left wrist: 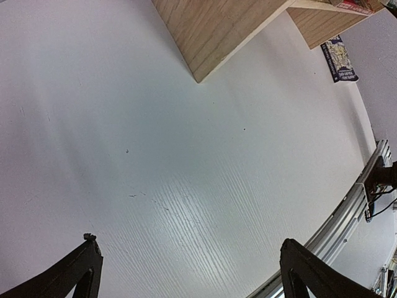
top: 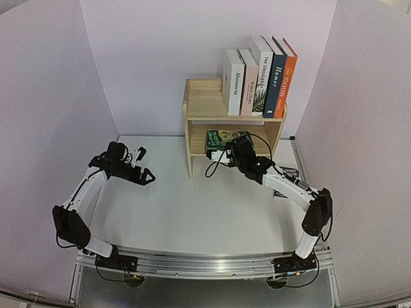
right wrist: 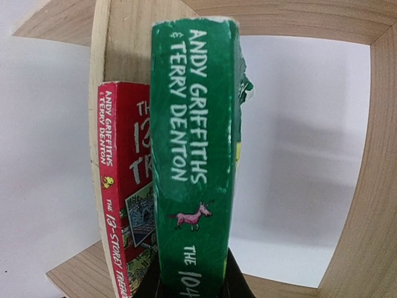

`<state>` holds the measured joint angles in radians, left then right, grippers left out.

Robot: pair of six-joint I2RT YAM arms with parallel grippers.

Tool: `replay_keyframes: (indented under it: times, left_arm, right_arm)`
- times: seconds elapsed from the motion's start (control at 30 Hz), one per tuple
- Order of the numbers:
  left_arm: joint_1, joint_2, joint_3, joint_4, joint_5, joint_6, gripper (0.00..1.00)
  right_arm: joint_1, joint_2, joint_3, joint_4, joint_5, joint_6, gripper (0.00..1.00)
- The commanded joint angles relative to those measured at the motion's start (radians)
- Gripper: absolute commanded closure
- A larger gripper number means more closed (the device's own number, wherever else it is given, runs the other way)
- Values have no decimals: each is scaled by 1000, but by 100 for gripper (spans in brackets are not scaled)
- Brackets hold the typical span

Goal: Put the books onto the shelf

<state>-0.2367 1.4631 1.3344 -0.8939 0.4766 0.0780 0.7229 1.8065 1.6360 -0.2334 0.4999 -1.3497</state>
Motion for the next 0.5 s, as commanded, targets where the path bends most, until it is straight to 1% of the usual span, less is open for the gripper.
replay_keyframes:
  times: [0.0, 0.47]
  left_arm:
    - [-1, -33, -4, 24, 10, -2, 0]
    - [-1, -28, -7, 25, 7, 1, 0]
  right_arm:
    - [-27, 0, 8, 12, -23, 20, 100]
    - [-48, 46, 50, -49, -50, 6, 100]
